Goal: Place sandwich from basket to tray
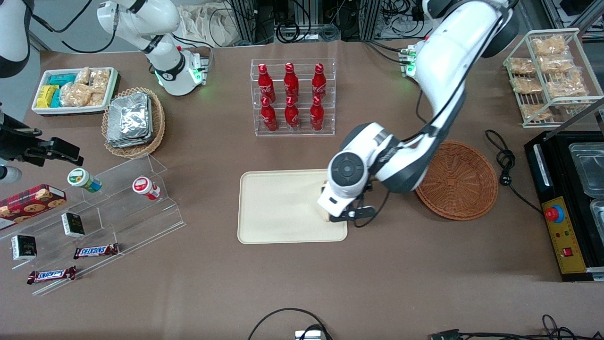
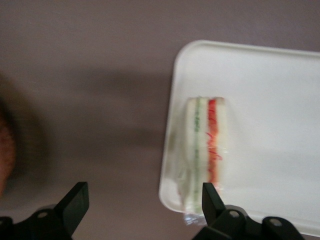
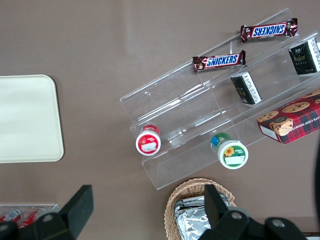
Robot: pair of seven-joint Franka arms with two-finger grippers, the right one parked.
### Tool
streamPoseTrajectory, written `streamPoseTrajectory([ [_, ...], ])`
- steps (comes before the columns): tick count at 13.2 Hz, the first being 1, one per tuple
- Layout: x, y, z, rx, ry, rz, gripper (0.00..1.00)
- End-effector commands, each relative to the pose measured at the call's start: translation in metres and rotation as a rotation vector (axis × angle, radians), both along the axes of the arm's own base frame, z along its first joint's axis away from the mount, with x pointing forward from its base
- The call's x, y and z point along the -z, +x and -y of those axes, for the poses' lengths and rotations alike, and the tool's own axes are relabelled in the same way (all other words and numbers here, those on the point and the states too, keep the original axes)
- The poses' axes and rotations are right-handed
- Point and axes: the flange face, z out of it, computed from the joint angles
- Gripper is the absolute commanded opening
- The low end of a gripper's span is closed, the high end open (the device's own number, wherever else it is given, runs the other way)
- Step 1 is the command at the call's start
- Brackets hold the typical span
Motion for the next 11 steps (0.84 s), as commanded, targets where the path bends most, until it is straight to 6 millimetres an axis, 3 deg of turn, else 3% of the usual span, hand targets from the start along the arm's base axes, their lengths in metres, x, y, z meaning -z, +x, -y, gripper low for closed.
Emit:
streamPoseTrajectory([
  [1,-0.029,-0.03,-0.05,0.0,-0.001,0.006,1.0],
  [4,-0.049,-0.073,-0.105,0.067,0.0,0.074,1.0],
  [7,-0.095,-0.068,-0.144,0.092,-0.05,0.055,1.0],
  [9,-0.108,-0.067,-0.164,0.123,-0.04,0.043,1.0],
  [11,-0.119,-0.056,-0.2,0.147,-0.047,0.041,1.0],
])
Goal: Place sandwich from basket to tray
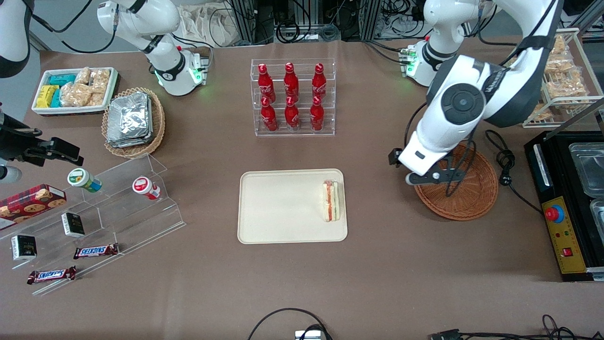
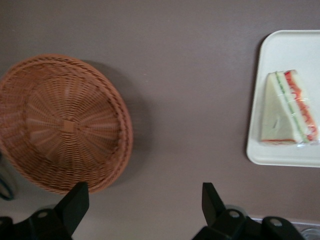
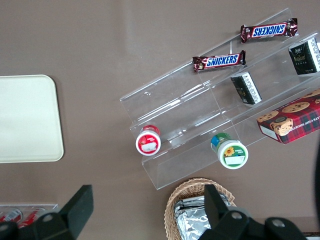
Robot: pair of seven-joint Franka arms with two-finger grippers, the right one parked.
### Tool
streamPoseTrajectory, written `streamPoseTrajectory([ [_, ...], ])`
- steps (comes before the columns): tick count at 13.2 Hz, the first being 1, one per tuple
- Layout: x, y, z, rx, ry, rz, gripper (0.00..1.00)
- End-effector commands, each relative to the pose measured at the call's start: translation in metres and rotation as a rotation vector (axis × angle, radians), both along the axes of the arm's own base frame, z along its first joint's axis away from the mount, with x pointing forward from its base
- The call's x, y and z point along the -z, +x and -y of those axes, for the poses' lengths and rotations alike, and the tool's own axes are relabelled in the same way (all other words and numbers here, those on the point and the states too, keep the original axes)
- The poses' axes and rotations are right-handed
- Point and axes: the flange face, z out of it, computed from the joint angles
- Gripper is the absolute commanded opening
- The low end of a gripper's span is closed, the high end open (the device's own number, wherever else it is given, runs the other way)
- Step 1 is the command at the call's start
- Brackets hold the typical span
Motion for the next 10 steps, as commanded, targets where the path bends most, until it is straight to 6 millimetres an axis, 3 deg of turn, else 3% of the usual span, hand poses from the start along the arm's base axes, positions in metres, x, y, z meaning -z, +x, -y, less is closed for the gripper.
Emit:
streamPoseTrajectory([
  [1,-0.021,0.0,-0.045,0.052,-0.025,-0.016,1.0],
  [4,-0.047,-0.004,-0.111,0.103,-0.039,-0.055,1.0],
  [6,-0.057,-0.008,-0.132,0.168,-0.046,-0.073,1.0],
  [8,-0.069,0.001,-0.141,0.23,-0.057,-0.083,1.0],
  [10,-0.078,0.027,-0.139,0.241,-0.064,-0.081,1.0],
])
